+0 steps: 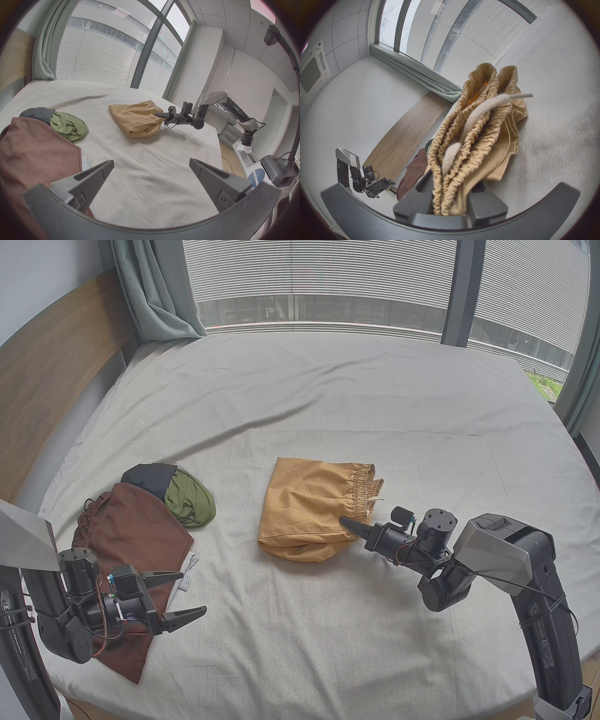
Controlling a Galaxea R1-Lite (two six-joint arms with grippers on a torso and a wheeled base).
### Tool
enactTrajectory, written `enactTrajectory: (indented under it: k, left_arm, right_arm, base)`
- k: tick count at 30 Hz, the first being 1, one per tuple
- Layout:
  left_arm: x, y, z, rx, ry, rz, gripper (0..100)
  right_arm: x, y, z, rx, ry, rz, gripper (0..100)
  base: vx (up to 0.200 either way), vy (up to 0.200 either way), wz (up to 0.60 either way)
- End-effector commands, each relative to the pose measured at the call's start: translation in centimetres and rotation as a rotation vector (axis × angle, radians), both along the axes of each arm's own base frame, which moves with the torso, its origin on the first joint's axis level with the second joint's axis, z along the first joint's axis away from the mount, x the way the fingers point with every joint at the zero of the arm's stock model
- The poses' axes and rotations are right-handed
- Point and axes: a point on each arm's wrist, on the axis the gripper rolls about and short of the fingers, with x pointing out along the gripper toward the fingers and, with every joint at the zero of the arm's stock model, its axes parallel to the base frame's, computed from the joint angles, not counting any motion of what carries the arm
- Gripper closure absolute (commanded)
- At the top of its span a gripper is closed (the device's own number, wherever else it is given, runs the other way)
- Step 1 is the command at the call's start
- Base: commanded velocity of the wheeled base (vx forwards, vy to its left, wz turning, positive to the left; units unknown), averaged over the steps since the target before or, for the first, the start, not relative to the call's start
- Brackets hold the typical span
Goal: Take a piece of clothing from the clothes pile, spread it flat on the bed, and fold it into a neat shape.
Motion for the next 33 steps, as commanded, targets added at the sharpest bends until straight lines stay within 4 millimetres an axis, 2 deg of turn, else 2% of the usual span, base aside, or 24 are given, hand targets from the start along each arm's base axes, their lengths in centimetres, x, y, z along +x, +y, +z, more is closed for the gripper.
enactTrajectory:
  k: [1,2,3,8,13,16,24,27,28,30,31,33]
  left_arm:
    - [0.0,0.0,0.0,0.0,-0.001,0.001,0]
    - [0.0,0.0,0.0,0.0,-0.001,-0.001,0]
    - [0.0,0.0,0.0,0.0,-0.001,-0.001,0]
    - [0.0,0.0,0.0,0.0,0.0,-0.001,0]
    - [0.0,0.0,0.0,0.0,-0.001,-0.001,0]
    - [0.0,0.0,0.1,0.0,-0.004,-0.001,0]
    - [0.0,0.0,0.2,0.001,-0.009,0.001,0]
    - [0.0,0.0,0.3,0.001,-0.01,0.001,0]
    - [0.0,0.0,0.3,0.0,-0.01,-0.001,0]
    - [0.0,0.0,0.3,0.001,-0.01,0.001,0]
    - [0.0,0.0,0.3,0.001,-0.01,0.001,0]
    - [0.0,0.0,0.3,0.0,-0.01,-0.002,0]
  right_arm:
    - [0.0,-0.4,-0.1,0.001,-0.003,-0.008,100]
    - [0.1,-0.4,-0.2,0.001,-0.004,-0.009,100]
    - [0.1,-0.4,-0.2,0.001,-0.004,-0.009,0]
    - [0.1,-0.7,-0.2,0.002,-0.01,-0.015,0]
    - [-0.7,-1.0,-0.9,-0.01,0.018,-0.015,0]
    - [-2.2,-1.4,-1.8,-0.065,0.049,-0.015,0]
    - [-5.9,-1.9,-2.7,-0.191,0.089,0.008,0]
    - [-6.5,-2.0,-2.7,-0.211,0.09,0.012,0]
    - [-8.0,-1.3,-2.7,-0.259,0.078,0.031,0]
    - [-9.4,-0.4,-2.4,-0.296,0.073,0.044,0]
    - [-9.4,-0.4,-2.4,-0.296,0.073,0.044,0]
    - [-11.2,0.6,-1.6,-0.309,0.081,0.083,0]
  base:
    - [0.0,0.0,0.0]
    - [0.0,0.0,0.0]
    - [0.0,0.0,0.0]
    - [0.0,0.0,0.0]
    - [0.0,0.0,0.0]
    - [0.0,0.0,0.0]
    - [0.0,0.0,0.0]
    - [0.0,0.0,0.0]
    - [0.0,0.0,0.0]
    - [0.0,0.0,0.0]
    - [0.0,0.0,0.0]
    - [0.0,0.0,0.0]
